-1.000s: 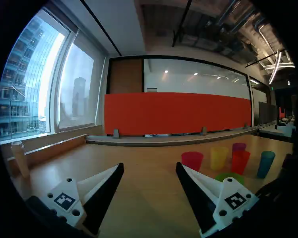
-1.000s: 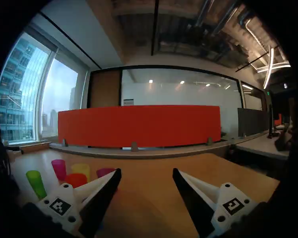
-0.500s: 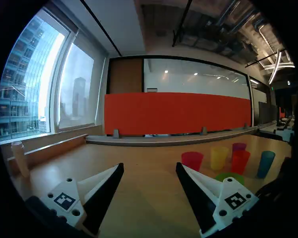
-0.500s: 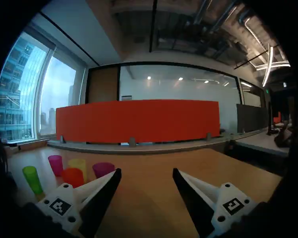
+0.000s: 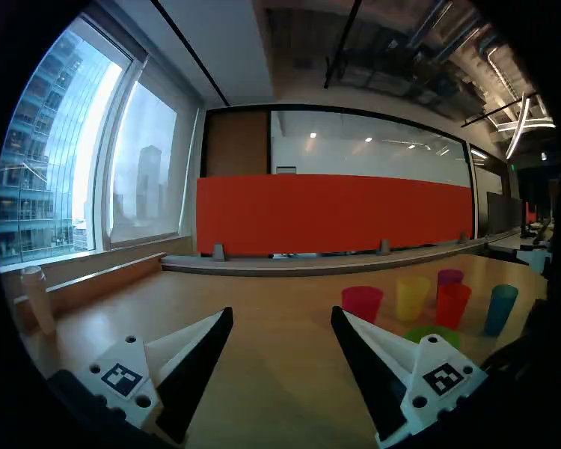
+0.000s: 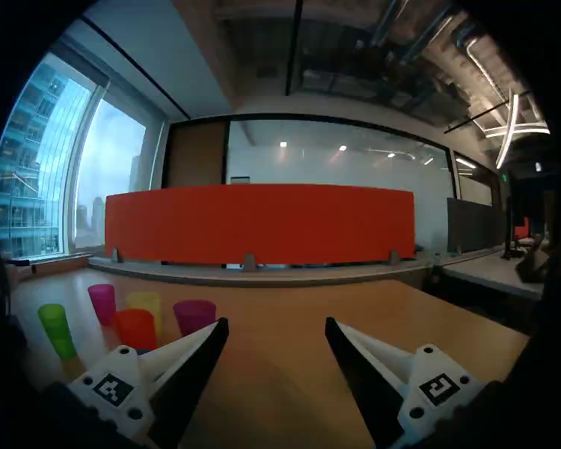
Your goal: Pour water
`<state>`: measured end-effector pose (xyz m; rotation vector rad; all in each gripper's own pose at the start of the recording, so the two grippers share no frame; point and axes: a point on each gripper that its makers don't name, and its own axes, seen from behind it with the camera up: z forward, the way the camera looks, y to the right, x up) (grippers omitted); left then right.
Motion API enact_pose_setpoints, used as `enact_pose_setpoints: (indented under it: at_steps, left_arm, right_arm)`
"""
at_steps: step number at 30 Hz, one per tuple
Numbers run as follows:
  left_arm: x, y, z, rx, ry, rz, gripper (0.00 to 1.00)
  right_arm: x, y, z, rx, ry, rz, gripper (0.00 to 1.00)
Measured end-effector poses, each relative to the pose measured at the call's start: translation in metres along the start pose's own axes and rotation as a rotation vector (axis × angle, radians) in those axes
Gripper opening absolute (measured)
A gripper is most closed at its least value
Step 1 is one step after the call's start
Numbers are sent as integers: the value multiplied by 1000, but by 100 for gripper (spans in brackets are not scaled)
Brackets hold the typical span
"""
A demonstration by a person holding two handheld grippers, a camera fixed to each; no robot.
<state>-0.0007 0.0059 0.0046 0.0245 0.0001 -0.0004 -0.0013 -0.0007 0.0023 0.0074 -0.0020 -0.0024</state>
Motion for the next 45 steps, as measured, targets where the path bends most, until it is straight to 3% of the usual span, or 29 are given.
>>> enact_pose_setpoints:
  at_steps: [45]
  left_arm:
    - [0, 1, -1, 0, 0, 0, 97]
  right_arm:
    - [1, 0, -2, 3, 2, 1, 100]
